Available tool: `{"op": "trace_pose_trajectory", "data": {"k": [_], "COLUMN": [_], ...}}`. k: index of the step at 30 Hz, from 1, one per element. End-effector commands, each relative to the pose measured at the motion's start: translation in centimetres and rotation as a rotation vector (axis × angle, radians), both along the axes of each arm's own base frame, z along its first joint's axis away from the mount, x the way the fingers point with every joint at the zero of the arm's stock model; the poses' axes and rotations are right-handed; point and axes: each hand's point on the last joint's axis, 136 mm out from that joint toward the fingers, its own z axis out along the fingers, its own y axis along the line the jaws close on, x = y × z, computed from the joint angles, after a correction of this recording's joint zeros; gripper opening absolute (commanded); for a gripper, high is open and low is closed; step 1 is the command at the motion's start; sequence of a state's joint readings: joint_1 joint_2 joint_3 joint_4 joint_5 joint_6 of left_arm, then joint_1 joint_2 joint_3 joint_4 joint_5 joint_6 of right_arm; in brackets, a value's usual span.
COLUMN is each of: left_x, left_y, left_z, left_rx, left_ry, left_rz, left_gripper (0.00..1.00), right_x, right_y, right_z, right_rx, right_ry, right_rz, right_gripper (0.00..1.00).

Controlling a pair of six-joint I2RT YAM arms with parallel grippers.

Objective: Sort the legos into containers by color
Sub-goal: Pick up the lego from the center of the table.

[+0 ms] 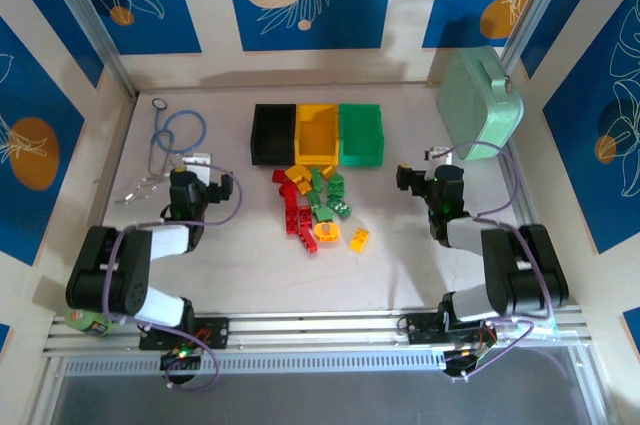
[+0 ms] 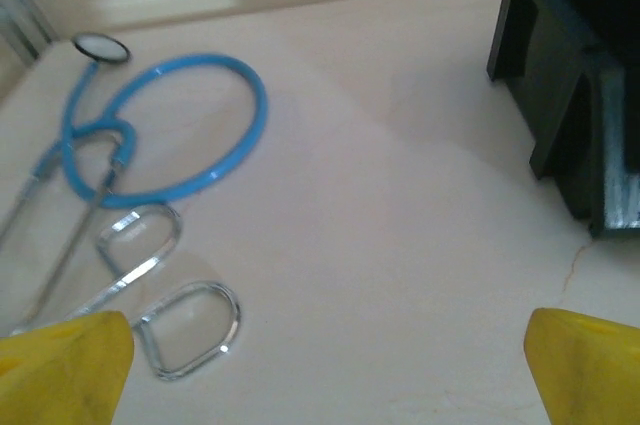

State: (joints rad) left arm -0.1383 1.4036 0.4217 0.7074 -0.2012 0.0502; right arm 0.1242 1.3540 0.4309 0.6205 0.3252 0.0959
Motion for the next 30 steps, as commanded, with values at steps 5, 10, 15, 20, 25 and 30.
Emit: {"op": "trace_pose_trajectory", "data": {"k": [5,10,15,20,25,30], "left_x": [0.0,-0.7,-3.6,-6.9,-9.4,-10.3], "left_y": [-0.6,-5.6,-9.1,-11.8,-13.3,-14.2], "left_z": [5.2,4.9,2.9,2.0,0.2,-1.1], "left_rx": [-0.269,-0.443,-0.37,-0.244,-0.316,-0.345], "left_ry": [0.07,0.22,0.366,0.425,0.466,0.517], "left_rz": [0.146,-0.042,-0.112,-0.15,-0.172,-0.189], "left_gripper": [1.0,0.99,0.95,0.95,0.95,0.93], "right_x": [-1.5,-2.5,-4.1,-5.9,-6.9,-7.3], "right_y": [0.1,3.5,6.1,7.8,8.5,9.4], "right_z": [3.9,6.4,7.6,7.3,6.8,6.7], "right_rx": [0.418,0.27,0.193,0.202,0.226,0.26], "right_ry": [0.362,0.357,0.382,0.402,0.435,0.461], "right_rz": [-0.144,-0.069,-0.003,0.05,0.074,0.11], "right_gripper": [0.99,0.99,0.99,0.99,1.0,1.0]}}
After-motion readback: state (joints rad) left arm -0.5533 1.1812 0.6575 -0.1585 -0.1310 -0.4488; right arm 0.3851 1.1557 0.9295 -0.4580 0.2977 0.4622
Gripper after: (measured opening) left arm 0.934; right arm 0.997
